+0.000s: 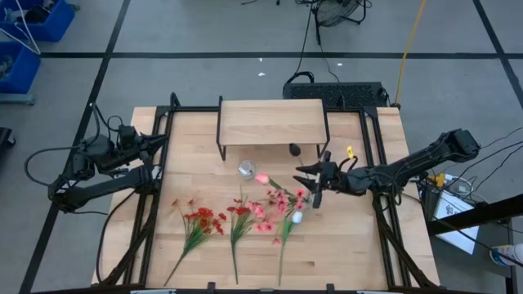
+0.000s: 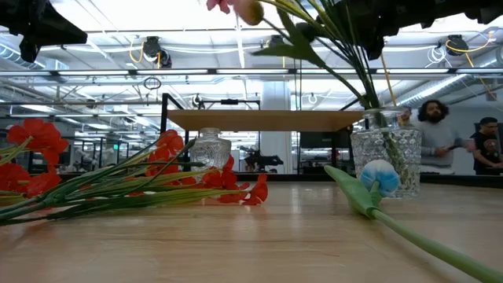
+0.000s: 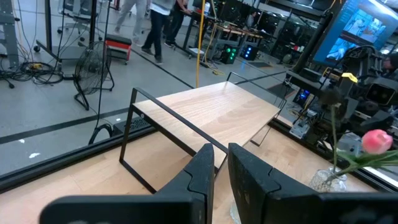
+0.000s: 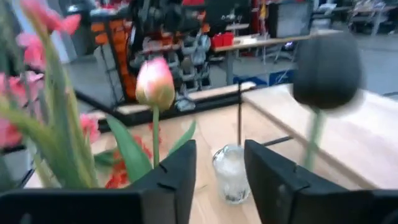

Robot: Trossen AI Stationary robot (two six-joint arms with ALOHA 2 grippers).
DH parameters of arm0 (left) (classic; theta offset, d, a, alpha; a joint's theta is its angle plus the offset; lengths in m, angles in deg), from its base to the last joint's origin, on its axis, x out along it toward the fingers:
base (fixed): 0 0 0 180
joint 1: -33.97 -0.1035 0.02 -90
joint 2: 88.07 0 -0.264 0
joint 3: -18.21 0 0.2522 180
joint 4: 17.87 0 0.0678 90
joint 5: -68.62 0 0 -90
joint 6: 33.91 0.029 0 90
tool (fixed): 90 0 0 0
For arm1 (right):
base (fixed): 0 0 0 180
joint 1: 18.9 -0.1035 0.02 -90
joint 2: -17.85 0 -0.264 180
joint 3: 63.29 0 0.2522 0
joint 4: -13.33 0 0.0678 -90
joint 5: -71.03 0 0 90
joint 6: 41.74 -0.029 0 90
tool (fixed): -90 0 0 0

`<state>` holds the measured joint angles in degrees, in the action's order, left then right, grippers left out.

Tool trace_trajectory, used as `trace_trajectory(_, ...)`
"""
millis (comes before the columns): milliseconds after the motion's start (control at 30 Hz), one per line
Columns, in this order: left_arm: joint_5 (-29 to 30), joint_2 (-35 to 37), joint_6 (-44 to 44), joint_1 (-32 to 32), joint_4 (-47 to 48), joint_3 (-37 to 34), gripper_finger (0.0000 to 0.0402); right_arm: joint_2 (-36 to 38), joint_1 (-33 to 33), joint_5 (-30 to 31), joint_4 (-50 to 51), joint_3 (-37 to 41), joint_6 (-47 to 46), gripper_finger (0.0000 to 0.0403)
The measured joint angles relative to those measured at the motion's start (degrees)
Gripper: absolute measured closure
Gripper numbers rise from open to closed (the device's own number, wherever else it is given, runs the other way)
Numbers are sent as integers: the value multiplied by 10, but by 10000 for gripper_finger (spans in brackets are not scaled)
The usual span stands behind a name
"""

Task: Pick and place flowers into a vace then onto a shelf
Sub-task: Put the white tulip into the right transparent vase

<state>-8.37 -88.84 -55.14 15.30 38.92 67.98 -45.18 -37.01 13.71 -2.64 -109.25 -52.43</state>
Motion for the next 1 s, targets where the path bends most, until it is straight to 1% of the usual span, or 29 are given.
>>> trace_trajectory(100, 0, 0, 0, 0, 0, 0, 350, 0, 0, 21, -40, 0, 1, 252)
trace_trajectory(200, 0, 0, 0, 0, 0, 0, 350, 0, 0, 41, -87, 0, -39, 243)
trace_trajectory(400, 0, 0, 0, 0, 0, 0, 350, 19, -9, 74, -134, 0, -65, 246)
trace_trajectory(533, 0, 0, 0, 0, 0, 0, 350, 34, -32, 129, -151, 0, -125, 247)
trace_trajectory(600, 0, 0, 0, 0, 0, 0, 350, 38, -45, 150, -146, 0, -136, 247)
trace_trajectory(733, 0, 0, 0, 0, 0, 0, 350, 56, -86, 175, -142, 0, -153, 248)
trace_trajectory(867, 0, 0, 0, 0, 0, 0, 350, 73, -133, 215, -117, 0, -193, 250)
trace_trajectory(1000, 0, 0, 0, 0, 0, 0, 350, 82, -171, 212, -94, 0, -230, 256)
